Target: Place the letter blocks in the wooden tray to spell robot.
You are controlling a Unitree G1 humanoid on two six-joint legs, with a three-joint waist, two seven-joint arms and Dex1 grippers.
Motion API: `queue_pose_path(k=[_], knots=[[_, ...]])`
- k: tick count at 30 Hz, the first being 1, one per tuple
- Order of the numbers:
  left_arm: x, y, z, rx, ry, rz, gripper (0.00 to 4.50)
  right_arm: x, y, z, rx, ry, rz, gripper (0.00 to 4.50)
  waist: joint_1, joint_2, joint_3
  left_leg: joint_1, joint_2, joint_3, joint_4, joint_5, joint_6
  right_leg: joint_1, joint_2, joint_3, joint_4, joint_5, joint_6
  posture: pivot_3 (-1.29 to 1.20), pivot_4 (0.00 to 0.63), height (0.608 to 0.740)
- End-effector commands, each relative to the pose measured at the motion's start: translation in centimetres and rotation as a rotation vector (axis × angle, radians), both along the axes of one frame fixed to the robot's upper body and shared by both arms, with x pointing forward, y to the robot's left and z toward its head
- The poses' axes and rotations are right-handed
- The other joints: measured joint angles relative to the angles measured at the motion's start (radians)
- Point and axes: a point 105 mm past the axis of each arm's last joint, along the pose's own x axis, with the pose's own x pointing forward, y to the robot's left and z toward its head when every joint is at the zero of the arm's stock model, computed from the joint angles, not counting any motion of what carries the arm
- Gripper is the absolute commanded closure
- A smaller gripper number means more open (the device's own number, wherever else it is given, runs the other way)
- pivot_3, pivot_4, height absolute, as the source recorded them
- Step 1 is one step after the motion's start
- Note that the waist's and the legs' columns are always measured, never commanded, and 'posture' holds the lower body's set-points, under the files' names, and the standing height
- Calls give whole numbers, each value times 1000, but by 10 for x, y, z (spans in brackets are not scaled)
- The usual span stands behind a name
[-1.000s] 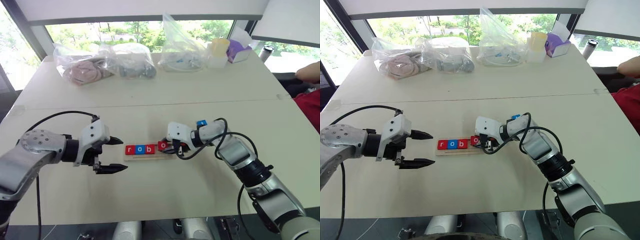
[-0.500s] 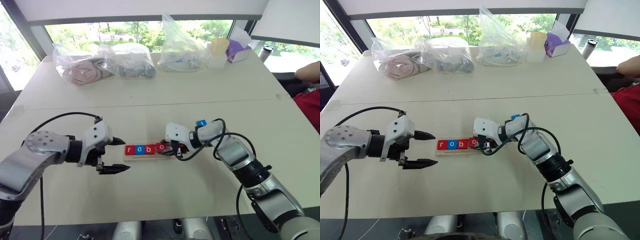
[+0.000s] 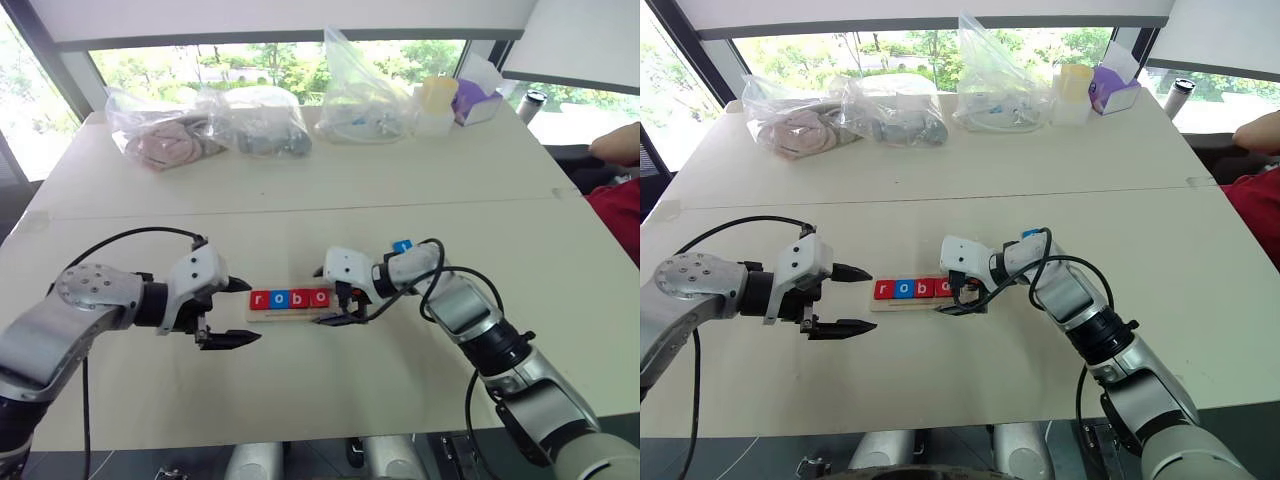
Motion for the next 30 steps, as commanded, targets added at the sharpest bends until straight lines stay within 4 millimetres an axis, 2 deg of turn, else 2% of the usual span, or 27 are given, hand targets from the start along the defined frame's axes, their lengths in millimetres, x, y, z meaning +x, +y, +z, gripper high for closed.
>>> queue_pose_path(k=[1, 4, 8, 11, 13, 15, 20, 24, 30], knots=[[2, -1, 7, 1, -45, -7, 0, 9, 7, 44, 135, -80, -16, 59, -1, 0, 0, 0, 0, 0, 0, 0, 0, 0, 0, 0, 0, 0, 0, 0, 150, 740], [4, -6, 18, -76, -54, 3, 0, 28, -19, 72, 221, -118, -203, 59, 4, 0, 0, 0, 0, -1, 0, 0, 0, 0, 0, 0, 0, 0, 0, 0, 150, 740], [5, -16, 33, -170, -69, 0, 0, 41, -57, 82, 256, -159, -444, 59, 7, 0, 0, -1, 0, -1, 0, 0, 0, 0, -2, -1, -1, 0, 1, 0, 150, 740], [9, -20, 40, -217, -82, 4, 0, 51, -90, 81, 266, -187, -661, 59, 3, 0, 0, -1, -1, -1, 0, 0, 0, 0, -3, 0, -1, 0, 1, 0, 150, 740], [13, -24, 43, -235, -97, 4, 0, 54, -114, 72, 265, -192, -840, 59, 2, 0, 0, -1, -1, -1, 0, 0, 0, 0, -2, 0, -1, 1, 1, 0, 150, 740], [17, -28, 43, -241, -108, 0, 0, 51, -129, 62, 259, -189, -969, 59, 3, 0, 0, -1, -1, -1, 0, 0, 0, 0, -1, 0, 0, 1, 1, 0, 150, 740], [33, -42, 48, -284, -157, -22, 0, 34, -123, 38, 298, -158, -1131, 59, -3, 0, -1, 0, -1, -1, 0, 0, 0, -1, 0, 0, 1, 1, 1, 0, 150, 740], [42, -49, 52, -295, -189, -29, 0, 34, -124, 24, 288, -138, -1188, 59, -2, 0, -1, 0, -1, 0, 0, 0, 0, -1, 1, 0, 1, 1, 1, 0, 150, 740], [45, -55, 48, -282, -193, -46, 0, 38, -123, 2, 257, -118, -1216, 59, -1, 0, -1, 0, -1, 0, 0, 0, 0, 0, 0, 0, 0, 1, 1, 0, 150, 740]])
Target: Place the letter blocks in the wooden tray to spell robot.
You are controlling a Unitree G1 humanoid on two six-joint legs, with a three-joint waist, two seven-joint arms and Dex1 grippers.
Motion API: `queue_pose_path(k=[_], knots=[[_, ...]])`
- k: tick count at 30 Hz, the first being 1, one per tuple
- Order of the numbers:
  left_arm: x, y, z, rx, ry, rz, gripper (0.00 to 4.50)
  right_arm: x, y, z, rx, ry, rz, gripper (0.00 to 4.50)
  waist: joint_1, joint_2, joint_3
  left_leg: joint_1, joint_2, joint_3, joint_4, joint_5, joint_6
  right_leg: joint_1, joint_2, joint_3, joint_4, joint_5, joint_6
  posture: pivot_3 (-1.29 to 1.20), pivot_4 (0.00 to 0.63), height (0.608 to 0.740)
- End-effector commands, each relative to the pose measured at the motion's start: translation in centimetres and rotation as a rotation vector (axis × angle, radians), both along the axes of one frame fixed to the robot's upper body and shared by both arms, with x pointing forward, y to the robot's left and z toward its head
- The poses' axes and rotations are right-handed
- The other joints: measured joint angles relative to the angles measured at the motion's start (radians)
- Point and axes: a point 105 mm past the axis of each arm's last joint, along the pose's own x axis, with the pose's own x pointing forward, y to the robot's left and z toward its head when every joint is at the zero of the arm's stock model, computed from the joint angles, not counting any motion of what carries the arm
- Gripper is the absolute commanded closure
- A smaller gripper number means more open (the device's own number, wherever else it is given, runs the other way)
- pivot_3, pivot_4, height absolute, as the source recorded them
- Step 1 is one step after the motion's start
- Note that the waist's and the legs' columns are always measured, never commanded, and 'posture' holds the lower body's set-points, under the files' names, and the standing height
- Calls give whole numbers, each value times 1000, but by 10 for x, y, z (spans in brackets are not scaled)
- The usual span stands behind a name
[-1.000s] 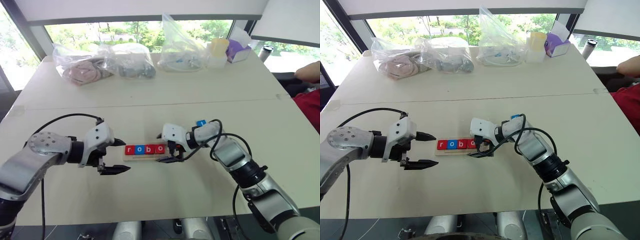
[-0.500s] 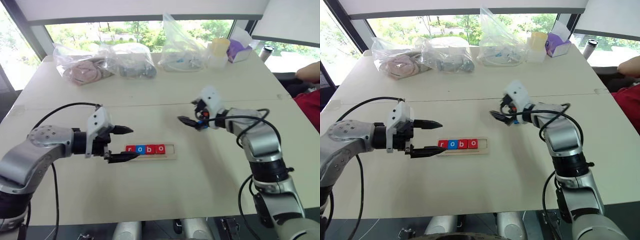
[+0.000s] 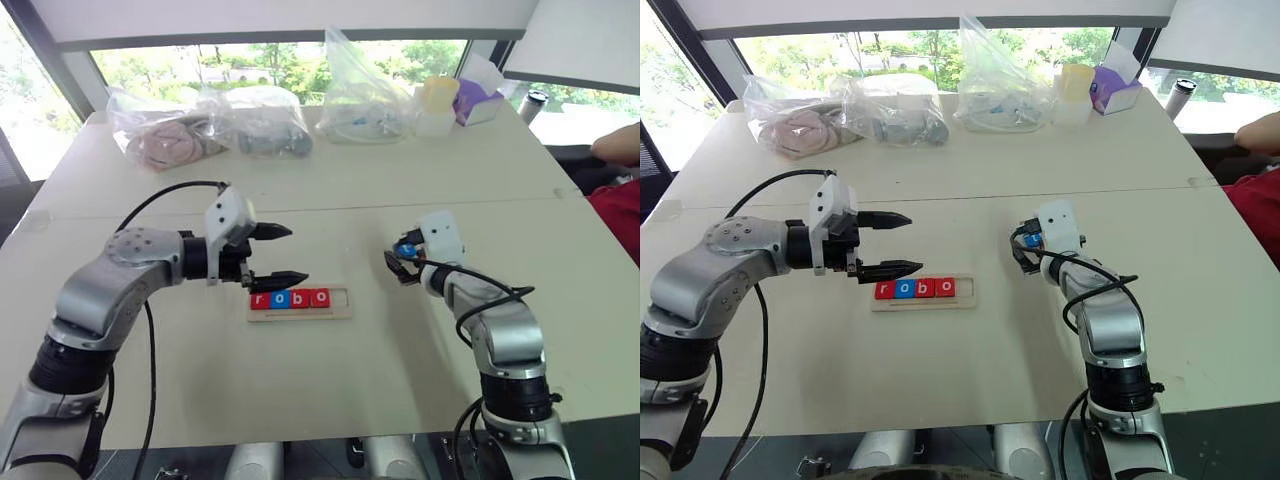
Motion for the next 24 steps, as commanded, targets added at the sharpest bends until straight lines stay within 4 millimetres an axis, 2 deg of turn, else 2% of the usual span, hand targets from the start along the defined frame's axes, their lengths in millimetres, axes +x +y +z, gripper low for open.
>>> queue_pose_path(k=[1, 3, 7, 8, 13, 15, 18, 21, 24], knots=[[-1, -5, 6, 12, -48, -25, 0, 5, 0, -4, -7, -23, -18, 59, -1, 0, 0, 0, 0, 0, 0, 0, 0, 0, 0, 0, 0, 0, 0, 0, 150, 740], [-1, -6, 5, 13, -46, -26, 0, 10, 0, -8, -5, -27, -25, 934, -2, 0, 0, 0, 0, 0, 0, 0, 0, 0, 0, 0, 0, 0, 0, 0, 150, 740], [-2, -6, 2, 19, -44, -21, 0, 14, 4, -8, 32, -42, -10, 3030, 0, 0, 0, 1, 0, 0, 0, 0, 0, 1, 0, 0, 0, 0, 0, 0, 150, 740], [-2, -6, 2, 20, -43, -20, 0, 14, 4, -8, 31, -44, -9, 3356, 0, 0, 0, 1, 0, 0, 0, 0, 0, 1, 0, 0, 0, 0, 0, 0, 150, 740], [-3, -5, 1, 20, -37, -13, 0, 6, -1, -4, 2, -43, -35, 3333, 0, 0, 0, 1, 0, 0, 0, 0, 0, 1, 0, 0, 0, 0, 0, 0, 150, 740], [-4, -6, 1, 16, -37, -16, 0, 0, -11, 8, 12, -79, -122, 3333, 3, 0, 0, 1, 0, -1, 0, 0, 0, 1, 0, 0, 0, 0, 0, 0, 150, 740], [-6, -11, 0, 10, -34, -36, 0, -22, -16, 16, 45, -91, -216, 3333, 5, 0, 0, 0, 0, -1, 0, 0, 0, 0, 0, -1, 0, 0, 0, 0, 150, 740], [-6, -16, -1, 6, -29, -60, 0, -48, -13, 15, 89, -54, -279, 3333, 4, 0, 0, -1, 0, -2, -1, 0, 0, 0, 0, -1, 0, 0, 1, 0, 150, 740], [-4, -20, -2, 6, -26, -85, 0, -61, -14, 10, 79, -10, -337, 3333, 1, 0, 0, 0, 1, -2, -1, 0, 0, 0, 0, 0, 0, -1, -1, 0, 150, 740]])
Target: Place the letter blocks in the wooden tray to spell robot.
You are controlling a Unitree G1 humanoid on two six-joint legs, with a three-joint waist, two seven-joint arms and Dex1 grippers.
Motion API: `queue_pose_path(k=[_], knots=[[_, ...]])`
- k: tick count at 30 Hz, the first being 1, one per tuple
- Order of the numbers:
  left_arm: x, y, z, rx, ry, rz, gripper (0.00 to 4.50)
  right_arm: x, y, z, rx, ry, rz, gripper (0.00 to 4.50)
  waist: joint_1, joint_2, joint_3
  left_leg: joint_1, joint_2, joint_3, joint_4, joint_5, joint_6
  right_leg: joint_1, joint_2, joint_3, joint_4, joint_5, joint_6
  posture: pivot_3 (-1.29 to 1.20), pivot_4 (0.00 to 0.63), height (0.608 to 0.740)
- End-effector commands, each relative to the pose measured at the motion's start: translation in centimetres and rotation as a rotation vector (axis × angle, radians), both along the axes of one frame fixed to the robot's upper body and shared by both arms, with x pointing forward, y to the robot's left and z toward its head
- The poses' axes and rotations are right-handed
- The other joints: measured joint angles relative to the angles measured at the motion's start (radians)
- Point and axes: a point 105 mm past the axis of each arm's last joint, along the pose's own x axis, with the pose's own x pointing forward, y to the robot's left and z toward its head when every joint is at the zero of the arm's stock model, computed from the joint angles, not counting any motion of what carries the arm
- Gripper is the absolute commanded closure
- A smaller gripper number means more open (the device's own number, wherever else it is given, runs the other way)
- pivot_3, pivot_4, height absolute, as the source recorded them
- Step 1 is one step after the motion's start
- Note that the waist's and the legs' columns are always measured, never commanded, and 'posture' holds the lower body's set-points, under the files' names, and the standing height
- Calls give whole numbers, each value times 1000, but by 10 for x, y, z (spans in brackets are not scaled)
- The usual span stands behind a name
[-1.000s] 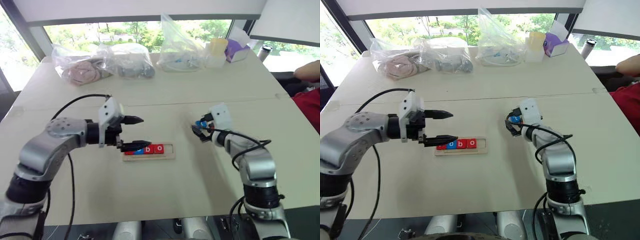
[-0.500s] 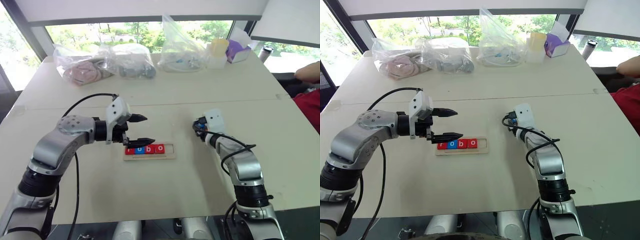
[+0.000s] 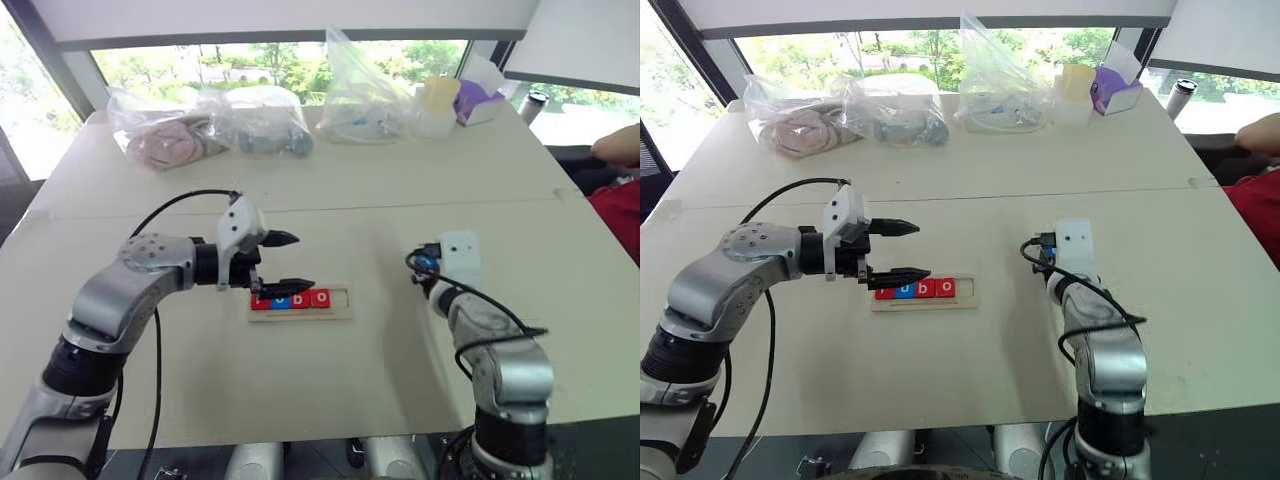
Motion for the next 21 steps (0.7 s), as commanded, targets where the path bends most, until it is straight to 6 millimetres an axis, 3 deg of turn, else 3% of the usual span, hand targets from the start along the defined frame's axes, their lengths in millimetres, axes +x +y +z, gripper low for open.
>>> queue_pose_path(k=[1, 5, 11, 14, 16, 19, 21], knots=[[1, -6, 6, 0, -40, -38, 0, -10, -5, 8, -21, -6, -65, 3333, 0, 0, 0, 0, 0, 0, 0, 0, 0, 0, 0, 0, 0, -1, -1, 0, 150, 740], [6, -10, 1, 27, -53, -57, 0, -14, -10, -7, -53, 36, -101, 3333, 0, 0, 0, 0, 0, 1, 0, 0, 0, 0, 0, 0, 0, -2, 0, 0, 150, 740], [6, -10, -2, 51, -54, -84, 0, -15, -10, -11, -17, 52, -111, 318, -3, 0, 0, 0, 0, 1, 0, 0, 0, 0, 1, 0, 0, -1, -1, 0, 150, 740], [5, -7, -3, 58, -45, -87, 0, -16, -20, 4, -30, 0, -111, 318, -2, 0, 0, 0, 0, 1, 0, 0, 0, 0, 1, 0, 0, -2, 0, 0, 150, 740], [1, -6, -3, 64, -31, -103, 0, -9, -25, 26, -58, -102, -42, 318, -2, 0, 0, 0, 0, 1, 0, 0, 0, 0, 1, 0, 0, -2, 1, 0, 150, 740], [-6, -3, -1, 62, 3, -143, 0, 3, -12, 62, -295, -290, 280, 318, -2, 1, 1, 0, 0, 1, 0, 0, 0, 0, 0, 0, -2, -3, 1, 0, 150, 740], [-10, -1, -1, 80, 3, -160, 0, 1, -8, 62, -241, -283, 540, 318, -2, -1, 0, 0, -1, 2, 0, 0, 0, 1, -1, 0, -2, -4, 3, 0, 150, 740]])
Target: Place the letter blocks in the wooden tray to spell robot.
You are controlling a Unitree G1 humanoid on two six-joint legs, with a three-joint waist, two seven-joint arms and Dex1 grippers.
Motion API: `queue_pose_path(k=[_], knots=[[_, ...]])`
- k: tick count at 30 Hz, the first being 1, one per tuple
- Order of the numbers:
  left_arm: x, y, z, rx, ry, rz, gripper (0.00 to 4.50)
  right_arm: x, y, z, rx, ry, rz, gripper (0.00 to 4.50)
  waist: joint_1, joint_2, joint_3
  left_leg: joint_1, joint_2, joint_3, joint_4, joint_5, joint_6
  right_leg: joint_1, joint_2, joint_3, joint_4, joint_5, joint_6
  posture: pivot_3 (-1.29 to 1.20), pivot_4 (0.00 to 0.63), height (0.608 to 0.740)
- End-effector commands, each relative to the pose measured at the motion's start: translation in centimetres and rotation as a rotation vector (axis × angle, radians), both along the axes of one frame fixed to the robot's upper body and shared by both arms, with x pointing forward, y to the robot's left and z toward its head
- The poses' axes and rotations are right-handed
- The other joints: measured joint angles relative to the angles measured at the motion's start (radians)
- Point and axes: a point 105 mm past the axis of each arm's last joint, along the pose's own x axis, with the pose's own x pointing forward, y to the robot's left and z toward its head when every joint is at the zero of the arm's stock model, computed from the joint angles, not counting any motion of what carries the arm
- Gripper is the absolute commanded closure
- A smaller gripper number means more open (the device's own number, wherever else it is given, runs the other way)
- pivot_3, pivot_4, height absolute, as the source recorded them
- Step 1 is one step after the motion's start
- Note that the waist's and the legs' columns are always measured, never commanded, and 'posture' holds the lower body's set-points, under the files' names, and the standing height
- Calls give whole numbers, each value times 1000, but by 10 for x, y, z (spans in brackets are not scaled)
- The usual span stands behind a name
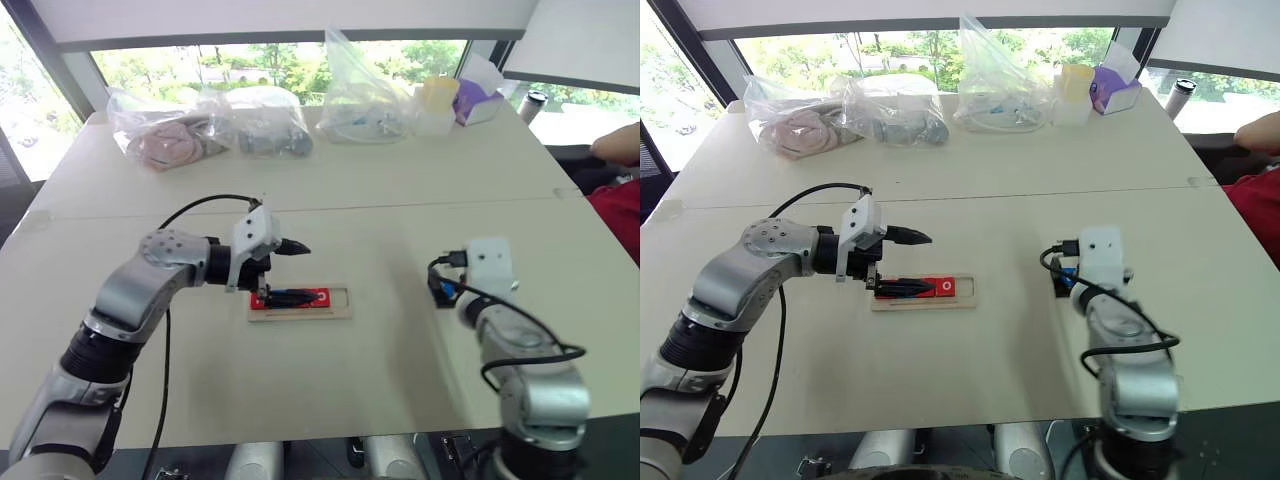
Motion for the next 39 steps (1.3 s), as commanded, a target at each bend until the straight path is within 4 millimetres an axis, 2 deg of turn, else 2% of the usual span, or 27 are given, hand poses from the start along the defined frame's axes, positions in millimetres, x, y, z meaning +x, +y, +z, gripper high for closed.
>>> queue_pose_path(k=[1, 3, 6, 11, 16, 22, 25, 28, 30, 31, 33, 34, 36, 37, 39], knots=[[-8, 2, 11, 7, -38, -45, 0, -5, 20, 11, 51, 4, 437, 318, 0, -2, 0, 1, 1, -1, 0, -1, 1, 1, 1, 0, -1, 0, 0, 0, 150, 740], [-12, 5, 9, 25, -33, -54, 0, -4, 6, 8, 19, 50, 539, 318, 1, -2, 0, 1, 1, -1, 0, -1, 2, 1, 2, -1, -1, 0, 0, 0, 150, 740], [-20, 5, 12, 26, -23, -66, 0, 7, -23, -8, -21, 151, 613, 318, 2, -2, 0, 1, 1, 0, 0, -1, 2, 1, 2, 0, -1, 0, 0, 0, 150, 740], [-31, 6, 16, 44, -27, -70, 0, 3, -42, -36, -113, 324, 800, 318, 1, -1, 1, 1, 1, 1, 1, -1, 2, 1, 1, 0, -1, 0, 0, 0, 150, 740], [-31, 12, 13, 57, -26, -12, 0, 11, -51, -52, -196, 358, 866, 318, 0, -1, 1, 2, 1, 1, 1, -1, 2, 1, 2, 0, 1, 0, 0, 0, 150, 740], [-33, 18, 8, 67, -18, 34, 0, 16, -46, -61, -210, 363, 923, 318, 3, -1, 1, 2, 1, 1, 1, -1, 2, 2, 2, 1, 1, 4, -2, 0, 150, 740], [-33, 21, 6, 78, -20, 46, 0, 16, -46, -62, -220, 365, 948, 1101, 1, -1, 1, 2, 1, 1, 1, -1, 2, 2, 2, 1, 1, 3, -3, 0, 150, 740], [-33, 24, 5, 86, -15, 54, 0, 15, -50, -63, -219, 378, 957, 2596, 2, -1, 0, 2, 1, 1, 1, -1, 1, 2, 2, 1, 1, 4, -3, 0, 150, 740], [-33, 26, 5, 91, -15, 60, 0, 15, -51, -64, -219, 380, 954, 3368, 3, -1, 0, 3, 1, 1, 1, -1, 1, 3, 1, 1, 1, 3, -4, 0, 150, 740], [-33, 28, 5, 95, -13, 62, 0, 15, -50, -64, -210, 380, 950, 3362, 3, -1, 0, 3, 1, 1, 2, -1, 1, 3, 1, 1, 1, 3, -4, 0, 150, 740], [-32, 33, 4, 110, -9, 71, 0, 22, -44, -57, -185, 328, 929, 3362, 3, -1, 0, 3, 1, 1, 2, -1, 1, 3, 1, 1, 1, 3, -4, 0, 150, 740], [-30, 38, 3, 125, -6, 85, 0, 29, -31, -45, -112, 283, 923, 3362, 2, -1, 0, 3, 1, 1, 2, -1, 1, 3, 1, 1, 1, 3, -4, 0, 150, 740], [-19, 60, -1, 170, -5, 159, 0, 43, 7, -17, 27, 187, 934, 3362, -12, -1, 1, 4, 2, 2, 2, -1, 1, 3, 2, 2, 2, 4, -5, 0, 150, 740], [-13, 71, -1, 187, -6, 197, 0, 42, 26, -11, 17, 178, 981, 3362, -20, 0, 1, 4, 3, 1, 2, -1, 1, 2, 3, 2, 3, 5, -7, 0, 150, 740], [-10, 80, 1, 193, -2, 212, 0, 36, 51, -14, -55, 195, 1044, 3362, -23, 1, 2, 4, 3, 1, 2, -1, 1, 0, 4, 2, 4, 6, -8, 0, 150, 740]])
